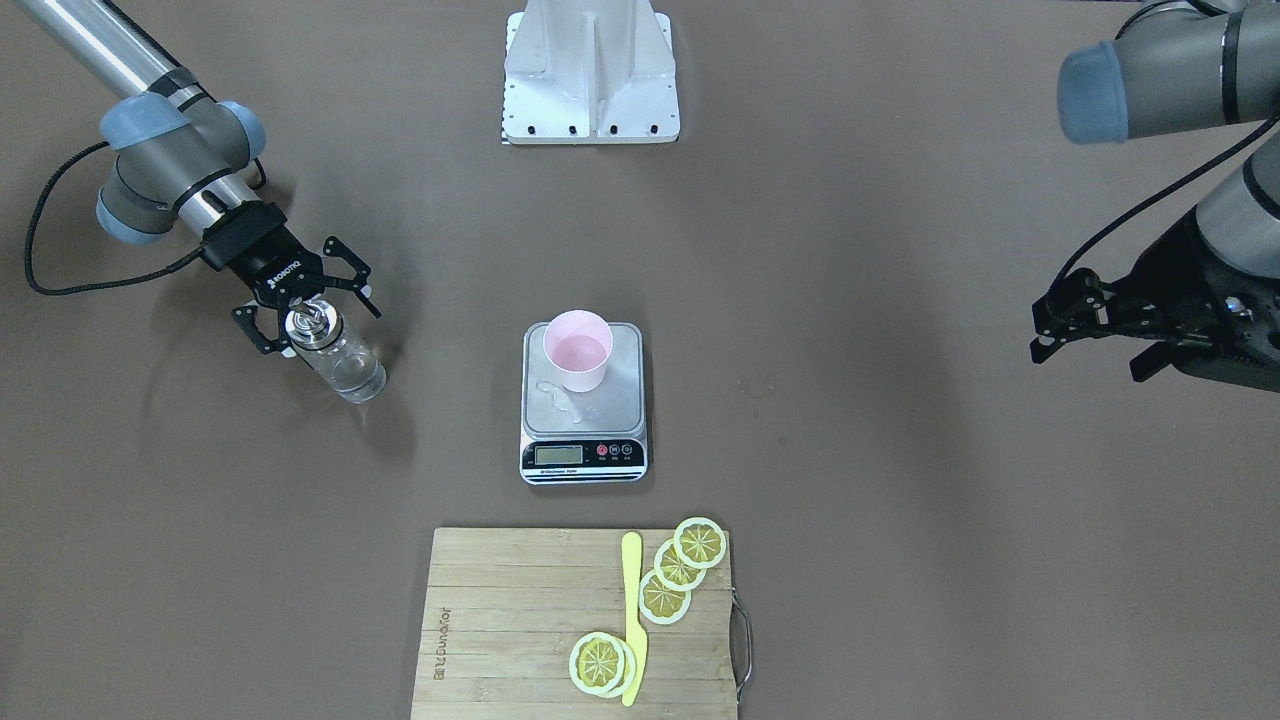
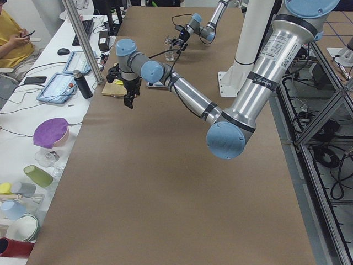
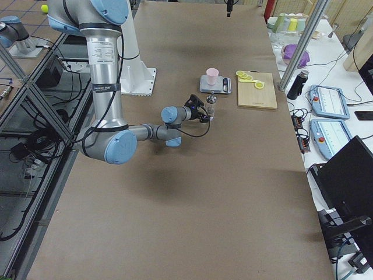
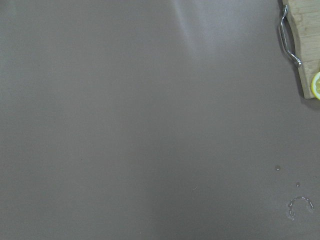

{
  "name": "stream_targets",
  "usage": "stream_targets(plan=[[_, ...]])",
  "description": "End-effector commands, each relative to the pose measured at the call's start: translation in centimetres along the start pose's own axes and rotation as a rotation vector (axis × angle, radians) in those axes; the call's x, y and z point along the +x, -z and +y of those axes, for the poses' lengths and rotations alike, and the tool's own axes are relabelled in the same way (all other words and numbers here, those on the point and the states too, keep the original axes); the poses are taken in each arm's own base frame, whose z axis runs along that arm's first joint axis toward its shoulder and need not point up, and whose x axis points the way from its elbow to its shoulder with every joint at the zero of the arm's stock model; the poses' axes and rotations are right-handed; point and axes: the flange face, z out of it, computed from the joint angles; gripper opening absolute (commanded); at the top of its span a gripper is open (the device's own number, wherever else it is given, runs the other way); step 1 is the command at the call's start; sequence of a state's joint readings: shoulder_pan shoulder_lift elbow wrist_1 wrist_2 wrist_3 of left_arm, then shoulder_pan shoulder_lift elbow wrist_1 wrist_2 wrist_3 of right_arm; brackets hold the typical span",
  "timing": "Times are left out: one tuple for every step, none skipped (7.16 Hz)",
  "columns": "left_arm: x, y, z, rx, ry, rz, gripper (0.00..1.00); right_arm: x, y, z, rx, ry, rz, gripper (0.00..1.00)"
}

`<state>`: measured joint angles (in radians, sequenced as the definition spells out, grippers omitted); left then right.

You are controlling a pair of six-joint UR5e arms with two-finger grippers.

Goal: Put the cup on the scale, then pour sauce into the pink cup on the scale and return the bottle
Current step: 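Close the right gripper around the glass sauce bottle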

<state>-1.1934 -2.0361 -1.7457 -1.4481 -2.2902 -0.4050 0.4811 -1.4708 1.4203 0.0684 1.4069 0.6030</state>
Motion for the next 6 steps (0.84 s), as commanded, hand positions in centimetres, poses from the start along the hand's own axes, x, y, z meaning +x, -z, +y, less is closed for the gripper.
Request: stream_targets(plan=[[0.0, 0.0, 0.0, 0.001, -0.001, 0.000, 0.99, 0.2, -0.2, -0.2, 0.009, -0.001, 0.002, 0.99], [0.0, 0.0, 0.0, 0.000, 0.000, 0.000, 0.99, 0.9, -0.1, -0.6, 0.016, 0.001, 0.016, 0.99], [0.0, 0.0, 0.0, 0.000, 0.000, 0.000, 0.99, 1.3, -0.1, -0.9, 0.021, 0.002, 0.024, 0.98], [0.0, 0.0, 0.0, 0.000, 0.000, 0.000, 0.99, 1.0, -0.5, -1.4, 0.027, -0.001, 0.022, 0.98], [0.0, 0.0, 0.0, 0.000, 0.000, 0.000, 0.99, 0.8, -1.2, -1.7, 0.030, -0.003, 0.021, 0.97], [0.1, 0.0, 0.0, 0.000, -0.001, 0.002, 0.99, 0.7, -1.4, -1.5, 0.027, -0.002, 0.022, 0.97]])
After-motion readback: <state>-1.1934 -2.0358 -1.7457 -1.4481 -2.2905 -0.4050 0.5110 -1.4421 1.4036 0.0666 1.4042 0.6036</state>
